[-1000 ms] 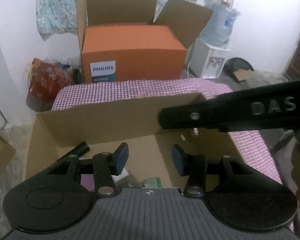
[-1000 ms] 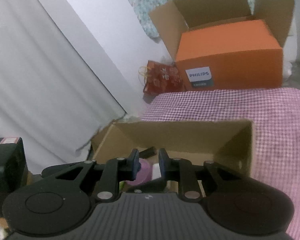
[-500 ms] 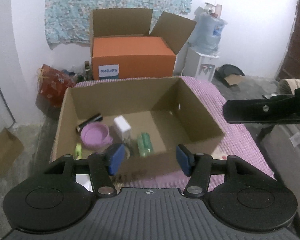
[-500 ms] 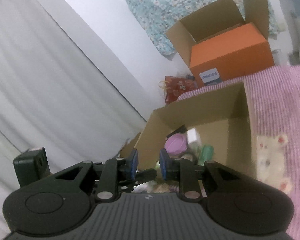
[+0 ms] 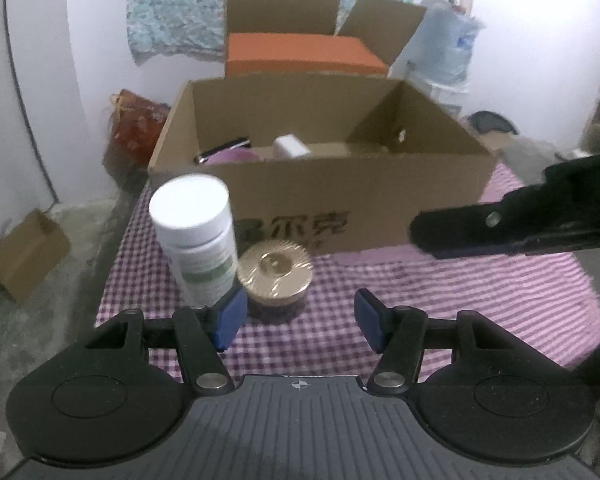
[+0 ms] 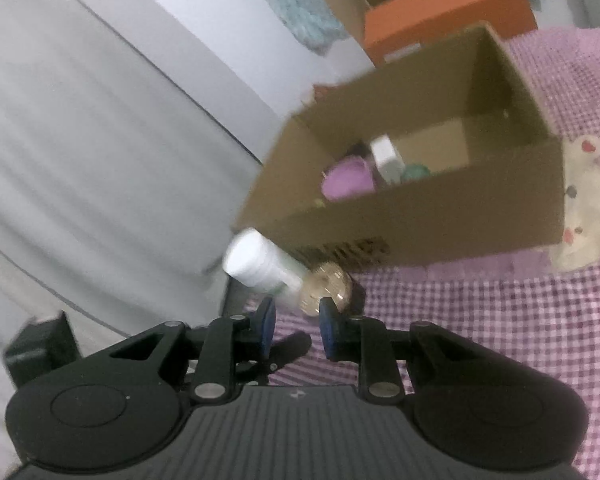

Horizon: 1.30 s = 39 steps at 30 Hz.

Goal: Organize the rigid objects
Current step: 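Move the right tool to the gold round jar and grasp it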

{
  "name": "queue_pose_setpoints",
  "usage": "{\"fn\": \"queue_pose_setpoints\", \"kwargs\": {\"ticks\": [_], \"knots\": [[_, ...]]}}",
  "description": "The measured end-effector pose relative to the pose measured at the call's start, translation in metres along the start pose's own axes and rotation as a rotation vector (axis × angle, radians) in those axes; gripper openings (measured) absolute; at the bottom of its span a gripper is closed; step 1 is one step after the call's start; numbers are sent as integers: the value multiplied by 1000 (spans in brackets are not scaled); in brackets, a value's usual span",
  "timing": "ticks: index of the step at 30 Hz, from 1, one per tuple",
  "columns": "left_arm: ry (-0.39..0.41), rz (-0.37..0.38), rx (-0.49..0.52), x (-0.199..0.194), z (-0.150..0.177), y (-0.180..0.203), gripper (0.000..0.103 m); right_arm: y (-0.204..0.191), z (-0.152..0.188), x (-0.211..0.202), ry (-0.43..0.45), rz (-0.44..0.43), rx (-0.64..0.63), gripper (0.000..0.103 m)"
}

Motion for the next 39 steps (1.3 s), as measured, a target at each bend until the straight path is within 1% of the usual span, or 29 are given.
{"fn": "queue_pose_setpoints", "kwargs": {"ticks": [2,5,10,16,20,24,29,39], "knots": [[-7,-11,4,6,5,-4,59,2,6,14,-24,20,-17,28],[-17,-16,-9,15,13,-10,59,7,12,29,-42,33,-17,47],[-35,-29,-21,30,18,-16,58,13,6,55,-47,30,-14,47],[-30,-12,-46,37,19,-20,58,13,1,86,-64,13,-30,47],[-22,-4,-38,39,20,-17,57,9,4,97,-81,14,-69,42],[-12,-3,-27,38,19,-14,58,8,9,96,-96,29,-88,42],[-2,28,-3,34,17,-3,58,12,12,82,-99,51,-85,43],[-12,145,20,33,17,31,58,36,17,37,-60,121,-22,43]]}}
Point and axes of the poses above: each gripper's, at about its wrist camera, not at the fingertips, and x roughly the way its jaws point, y to its right, z to its underside, the point moved 5 cm from there along x, roughly the way its jaws point, and after that the axes turned 11 degrees about y, right-handed, at the moved point
